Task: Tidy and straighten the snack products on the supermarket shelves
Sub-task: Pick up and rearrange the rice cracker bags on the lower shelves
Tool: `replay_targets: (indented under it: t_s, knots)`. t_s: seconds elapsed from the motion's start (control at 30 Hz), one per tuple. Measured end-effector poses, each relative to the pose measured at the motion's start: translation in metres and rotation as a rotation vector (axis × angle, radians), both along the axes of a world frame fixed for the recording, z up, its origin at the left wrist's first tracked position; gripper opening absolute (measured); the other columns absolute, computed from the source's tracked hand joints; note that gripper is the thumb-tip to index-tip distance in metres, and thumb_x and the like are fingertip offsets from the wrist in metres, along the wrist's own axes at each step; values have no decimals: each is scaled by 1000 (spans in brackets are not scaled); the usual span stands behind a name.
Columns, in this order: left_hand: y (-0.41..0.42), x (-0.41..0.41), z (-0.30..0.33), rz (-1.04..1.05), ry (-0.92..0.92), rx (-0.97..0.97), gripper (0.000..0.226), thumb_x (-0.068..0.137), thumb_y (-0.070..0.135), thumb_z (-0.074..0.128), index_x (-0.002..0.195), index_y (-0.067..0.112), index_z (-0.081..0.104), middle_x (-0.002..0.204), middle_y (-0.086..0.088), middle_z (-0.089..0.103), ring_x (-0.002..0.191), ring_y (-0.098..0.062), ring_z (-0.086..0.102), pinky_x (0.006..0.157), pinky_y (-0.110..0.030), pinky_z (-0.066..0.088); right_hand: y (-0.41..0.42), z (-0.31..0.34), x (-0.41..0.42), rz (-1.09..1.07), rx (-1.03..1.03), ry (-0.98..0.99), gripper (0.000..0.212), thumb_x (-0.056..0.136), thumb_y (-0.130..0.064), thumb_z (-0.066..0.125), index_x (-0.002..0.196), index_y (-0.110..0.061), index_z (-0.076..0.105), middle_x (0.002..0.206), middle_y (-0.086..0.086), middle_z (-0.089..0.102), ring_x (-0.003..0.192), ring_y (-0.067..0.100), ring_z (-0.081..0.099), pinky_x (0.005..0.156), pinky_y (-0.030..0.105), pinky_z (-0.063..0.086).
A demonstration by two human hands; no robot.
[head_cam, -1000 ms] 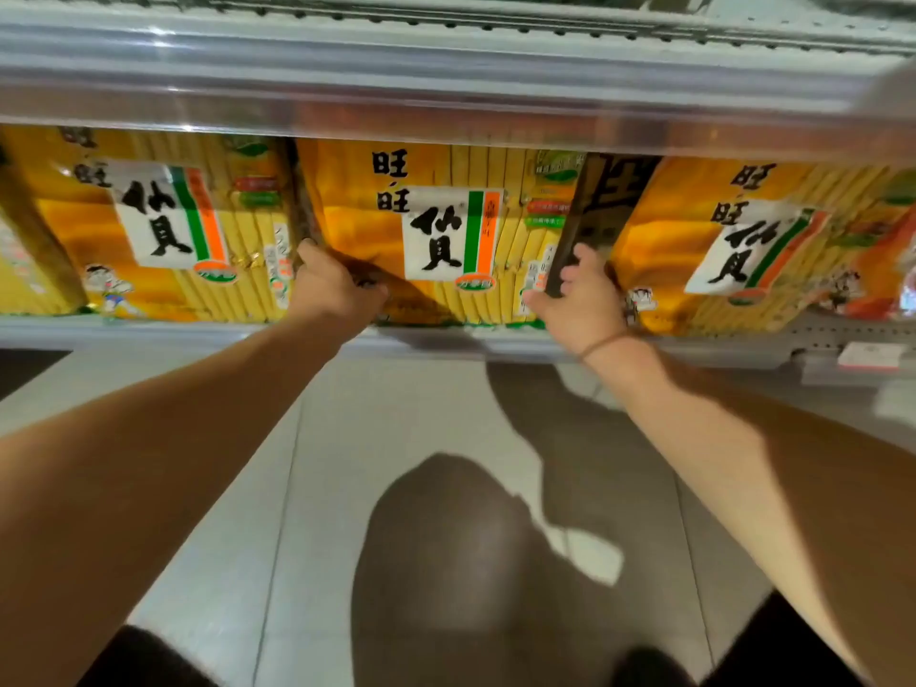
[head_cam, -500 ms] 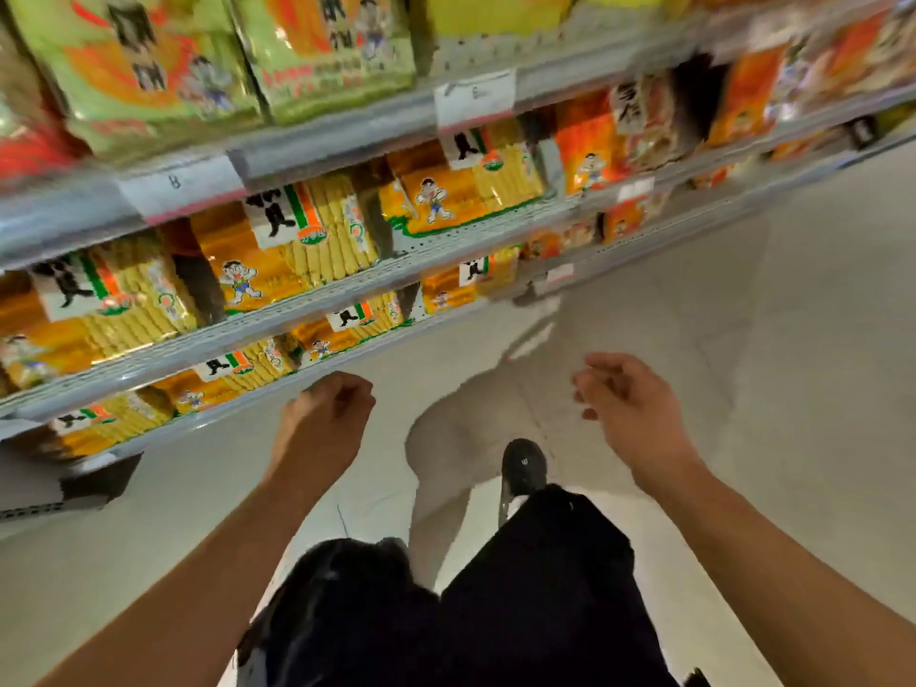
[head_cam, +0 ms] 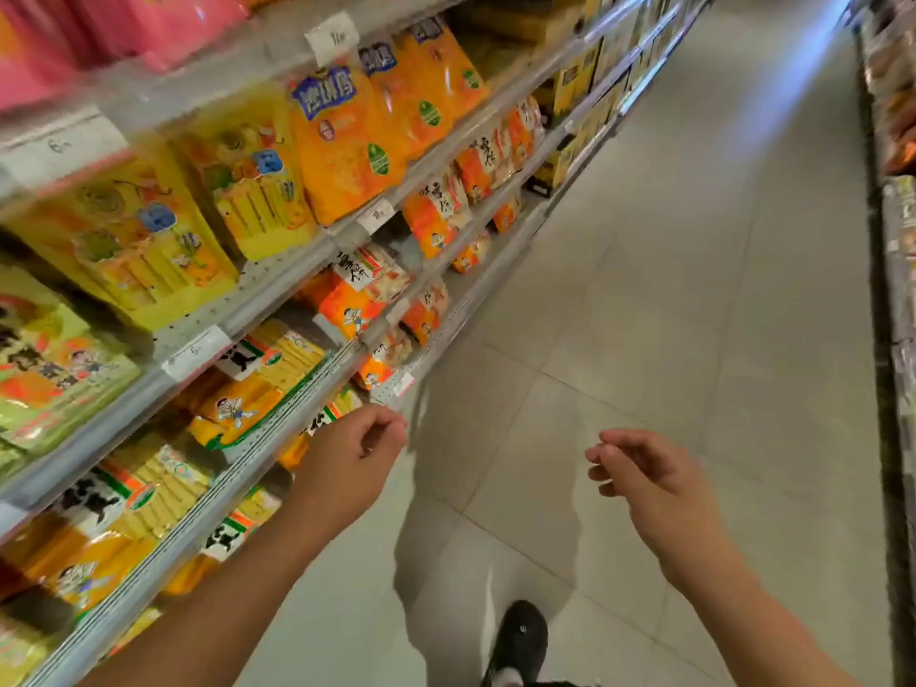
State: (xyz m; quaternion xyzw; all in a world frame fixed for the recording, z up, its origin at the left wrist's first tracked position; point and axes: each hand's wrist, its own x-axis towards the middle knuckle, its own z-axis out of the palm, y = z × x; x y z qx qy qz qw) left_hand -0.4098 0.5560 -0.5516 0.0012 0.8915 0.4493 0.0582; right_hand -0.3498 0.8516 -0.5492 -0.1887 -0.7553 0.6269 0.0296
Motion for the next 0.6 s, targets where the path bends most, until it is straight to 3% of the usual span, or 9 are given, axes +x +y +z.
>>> replay_targets:
  t_s: [0.2, 0.33, 0.43, 0.6]
  knots:
    - [61, -47, 18, -24, 22, -36, 13, 92, 29, 59, 81, 32, 66, 76, 12, 68, 71, -6, 63, 59, -16, 45, 78, 28, -59, -24, -36, 89, 14, 92, -12, 62, 98, -23, 67, 85, -3, 75, 72, 13, 69, 64, 23, 51]
    - [77, -67, 32, 33, 46, -45, 16, 93, 24, 62, 80, 29, 68, 73, 12, 68, 66, -5, 62, 60, -23, 47, 109, 60, -119, 37, -39, 194, 15, 91, -9, 63, 98, -21, 67, 82, 0, 74, 67, 10, 67, 60, 17, 52]
    - [77, -91, 46, 56, 73, -96, 21, 94, 22, 62, 75, 31, 67, 69, 12, 67, 56, -5, 58, 51, -18, 43, 121, 79, -166, 98, -40, 248, 16, 91, -10, 63, 97, -24, 67, 83, 2, 73, 67, 11, 66, 60, 20, 52]
    - [83, -156, 62, 128, 110, -77, 17, 96, 32, 57, 86, 44, 64, 72, 10, 71, 58, -17, 60, 55, -29, 47, 141, 89, -239, 175, -49, 254, 19, 88, -18, 65, 94, -36, 68, 86, 3, 73, 70, 15, 68, 62, 22, 52]
